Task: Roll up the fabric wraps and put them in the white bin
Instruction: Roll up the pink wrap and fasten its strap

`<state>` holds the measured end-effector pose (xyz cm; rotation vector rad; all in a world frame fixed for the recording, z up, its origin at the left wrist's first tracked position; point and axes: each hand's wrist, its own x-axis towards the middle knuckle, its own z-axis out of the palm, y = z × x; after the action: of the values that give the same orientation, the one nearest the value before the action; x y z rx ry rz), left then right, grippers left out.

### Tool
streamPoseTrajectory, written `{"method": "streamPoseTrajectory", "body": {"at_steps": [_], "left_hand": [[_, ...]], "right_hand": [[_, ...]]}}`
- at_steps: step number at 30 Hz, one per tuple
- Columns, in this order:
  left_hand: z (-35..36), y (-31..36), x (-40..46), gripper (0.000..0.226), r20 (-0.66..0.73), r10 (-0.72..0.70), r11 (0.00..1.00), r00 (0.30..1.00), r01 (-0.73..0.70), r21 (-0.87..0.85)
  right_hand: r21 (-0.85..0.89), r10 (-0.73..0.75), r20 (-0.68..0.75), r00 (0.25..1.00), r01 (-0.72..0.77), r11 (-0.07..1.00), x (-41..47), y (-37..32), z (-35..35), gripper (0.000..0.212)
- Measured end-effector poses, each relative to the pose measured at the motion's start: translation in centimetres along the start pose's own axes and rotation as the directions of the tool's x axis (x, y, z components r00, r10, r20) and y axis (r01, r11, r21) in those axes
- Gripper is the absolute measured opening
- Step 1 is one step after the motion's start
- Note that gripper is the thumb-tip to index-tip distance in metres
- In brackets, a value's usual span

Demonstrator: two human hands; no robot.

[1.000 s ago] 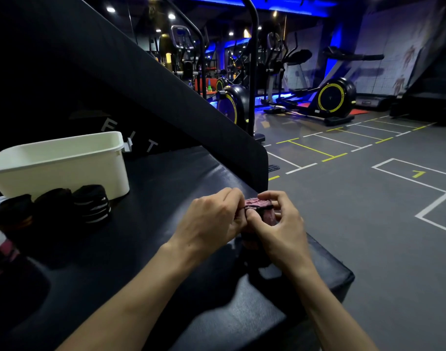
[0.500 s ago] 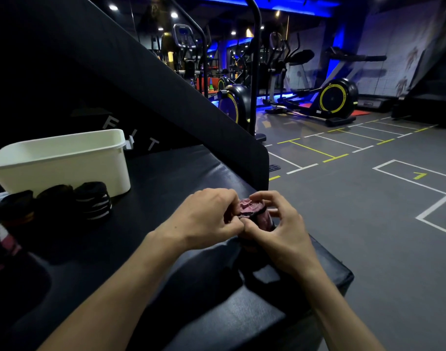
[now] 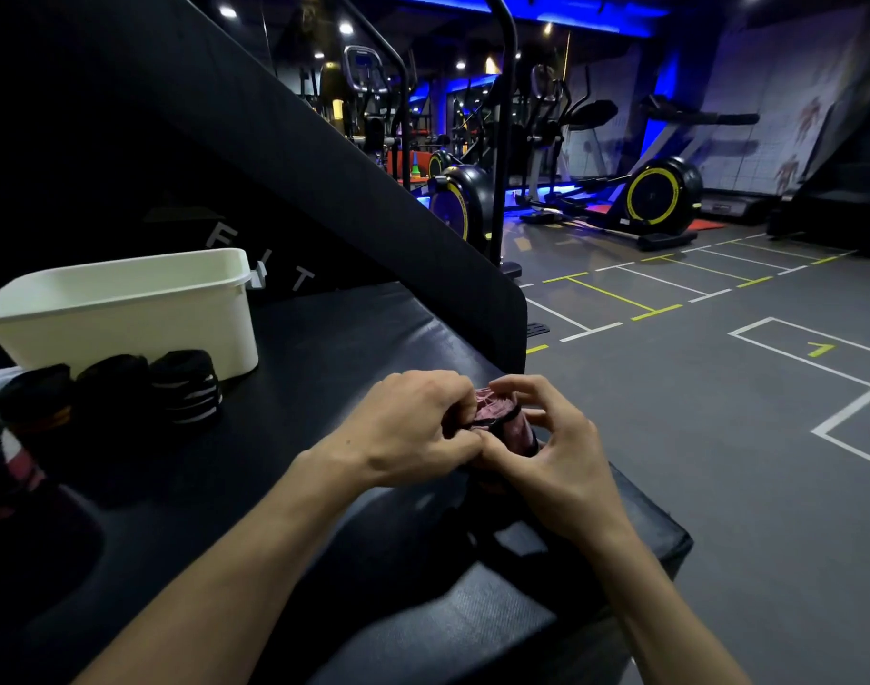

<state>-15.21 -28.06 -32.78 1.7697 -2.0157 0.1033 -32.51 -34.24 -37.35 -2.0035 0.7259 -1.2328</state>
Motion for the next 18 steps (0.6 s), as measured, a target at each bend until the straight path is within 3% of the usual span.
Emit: {"method": "streamPoseTrajectory", "body": {"at_steps": [4,11,18], "left_hand": [[0.4,-0.2,0.0,0.016,-0.045,0.006,0.999,0.999,-0.009,-0.053],[1.0,-1.1,-0.1,0.015,-0.117,0.019,0.991,0.993,-0.034,-0.13],[2.2,-0.8,0.1,0.013,-0.246,0.023,0.986,0.969,-0.063,-0.157]], "right_hand": [[-0.019,0.002,-0.065,0.998,-0.004,1.0,-0.1,0.0,0.7,0.051],[-0.164,-0.035,-0.117,0.993,0.015,0.986,0.1,0.8,1.7,0.042],[0.095,0.14,0.022,0.99,-0.141,0.985,1.0,1.8,-0.5,0.041]]}}
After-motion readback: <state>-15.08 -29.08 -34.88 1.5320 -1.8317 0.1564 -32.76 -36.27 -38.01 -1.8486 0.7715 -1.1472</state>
